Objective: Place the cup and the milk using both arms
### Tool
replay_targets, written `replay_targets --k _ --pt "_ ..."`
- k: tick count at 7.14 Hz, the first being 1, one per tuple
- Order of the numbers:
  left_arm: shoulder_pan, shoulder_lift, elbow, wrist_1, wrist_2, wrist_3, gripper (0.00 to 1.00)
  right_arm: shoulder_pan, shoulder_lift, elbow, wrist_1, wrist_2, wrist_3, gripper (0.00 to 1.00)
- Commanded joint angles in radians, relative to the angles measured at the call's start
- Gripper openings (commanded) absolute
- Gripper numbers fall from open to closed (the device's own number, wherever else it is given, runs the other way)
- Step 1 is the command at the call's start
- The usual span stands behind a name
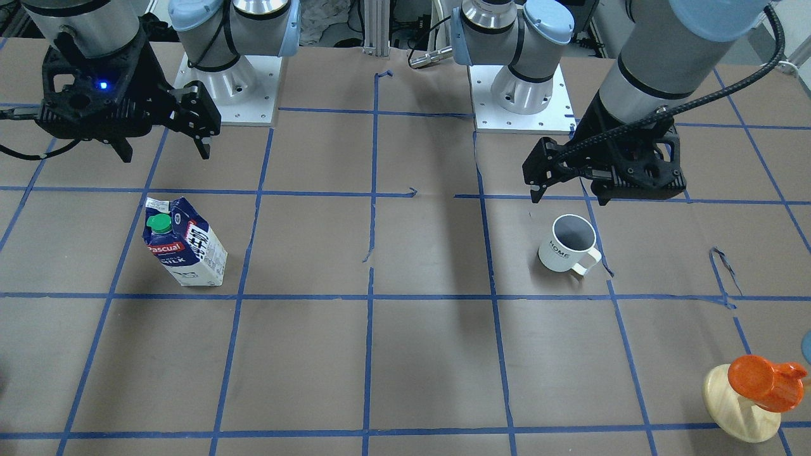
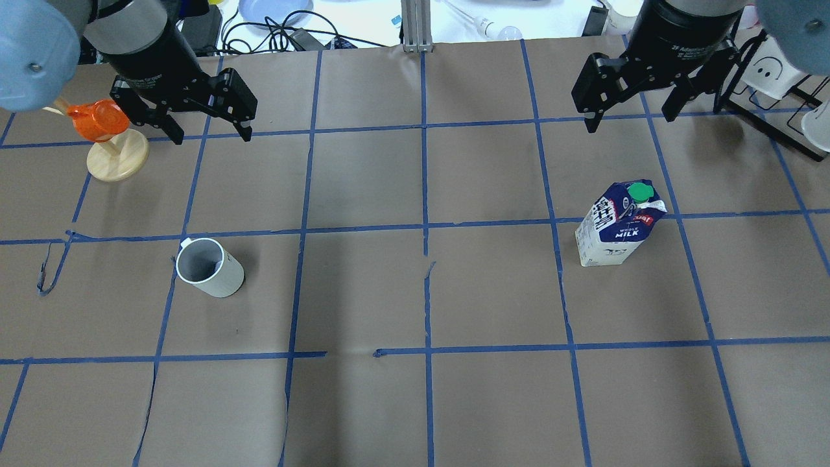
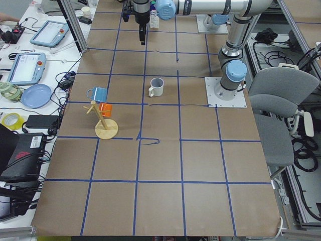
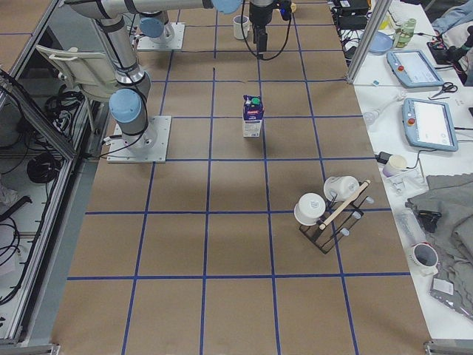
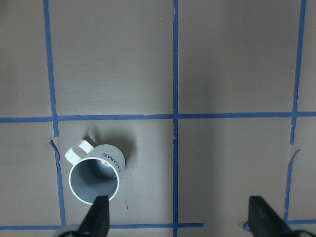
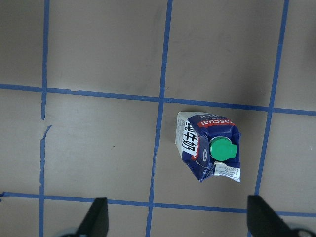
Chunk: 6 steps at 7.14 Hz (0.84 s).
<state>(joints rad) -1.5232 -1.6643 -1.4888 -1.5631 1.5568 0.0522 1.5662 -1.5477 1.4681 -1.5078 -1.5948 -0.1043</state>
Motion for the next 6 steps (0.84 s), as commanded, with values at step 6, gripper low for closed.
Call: replay_targets --k 6 --pt "0.009 0.002 -0.005 -0.002 0.006 0.0 1.0 0.002 -0.002 0.001 0.0 -0.001 -0.002 1.0"
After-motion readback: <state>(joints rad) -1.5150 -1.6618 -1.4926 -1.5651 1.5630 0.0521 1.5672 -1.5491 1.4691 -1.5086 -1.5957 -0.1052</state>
